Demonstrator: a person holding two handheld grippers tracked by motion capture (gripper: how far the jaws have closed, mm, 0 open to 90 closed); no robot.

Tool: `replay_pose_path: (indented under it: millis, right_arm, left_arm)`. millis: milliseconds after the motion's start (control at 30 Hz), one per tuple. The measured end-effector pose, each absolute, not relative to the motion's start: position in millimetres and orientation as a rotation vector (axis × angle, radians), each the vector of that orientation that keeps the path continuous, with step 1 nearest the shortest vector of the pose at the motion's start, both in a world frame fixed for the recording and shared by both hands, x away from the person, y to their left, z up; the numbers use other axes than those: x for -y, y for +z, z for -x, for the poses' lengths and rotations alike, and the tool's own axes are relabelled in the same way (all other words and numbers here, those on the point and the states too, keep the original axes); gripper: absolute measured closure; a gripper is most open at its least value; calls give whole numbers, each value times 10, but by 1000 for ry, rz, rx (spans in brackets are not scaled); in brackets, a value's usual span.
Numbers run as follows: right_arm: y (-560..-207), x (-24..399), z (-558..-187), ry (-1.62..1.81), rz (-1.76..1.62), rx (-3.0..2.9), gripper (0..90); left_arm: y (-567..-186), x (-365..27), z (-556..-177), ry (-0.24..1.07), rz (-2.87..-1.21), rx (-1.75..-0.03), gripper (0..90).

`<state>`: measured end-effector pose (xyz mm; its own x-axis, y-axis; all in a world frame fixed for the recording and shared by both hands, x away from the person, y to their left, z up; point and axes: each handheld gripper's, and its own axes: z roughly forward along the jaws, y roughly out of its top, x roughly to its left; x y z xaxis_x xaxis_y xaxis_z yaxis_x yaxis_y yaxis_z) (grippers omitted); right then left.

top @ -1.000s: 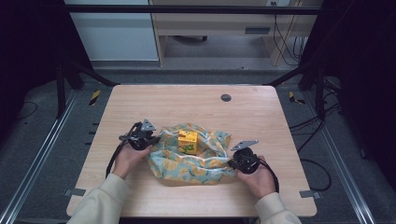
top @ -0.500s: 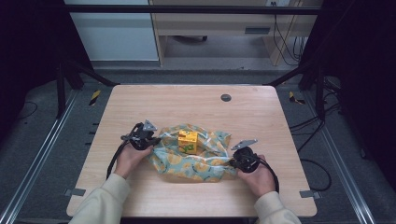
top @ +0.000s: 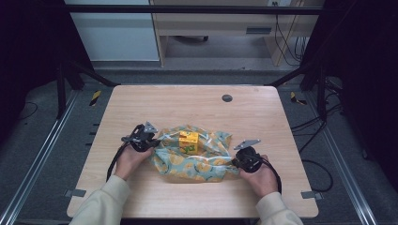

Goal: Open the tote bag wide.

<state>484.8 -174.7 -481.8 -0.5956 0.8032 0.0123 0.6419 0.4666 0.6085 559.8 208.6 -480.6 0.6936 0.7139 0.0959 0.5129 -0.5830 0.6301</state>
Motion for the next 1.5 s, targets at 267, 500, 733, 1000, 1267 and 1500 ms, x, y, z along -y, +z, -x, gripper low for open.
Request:
replay_pose_path:
  millis: [267,500,733,1000,1267,1500]
  right_arm:
    - [-4767,1748,-4794,896,-1188,-2456,652]
    - [-4655,1733,-4656,886,-1124,-2445,308]
    - [-4526,1683,-4559,955,-1052,-2440,181]
    - [-4373,1648,-4581,1020,-1022,-2409,110]
    - [-4181,1856,-4593,1059,-1077,-2304,93]
    - [-4172,2151,-4663,1042,-1182,-2206,74]
  left_arm:
    - [-4663,-2102,-5480,520,-2294,-913,786]
    - [-4514,-2075,-5365,565,-2253,-877,701]
    - [-4419,-2019,-5304,575,-2223,-852,654]
    - [-4176,-1938,-5211,592,-2175,-812,511]
    - [-4017,-2033,-5171,604,-2165,-830,344]
    - [-4020,-2297,-5185,618,-2163,-903,228]
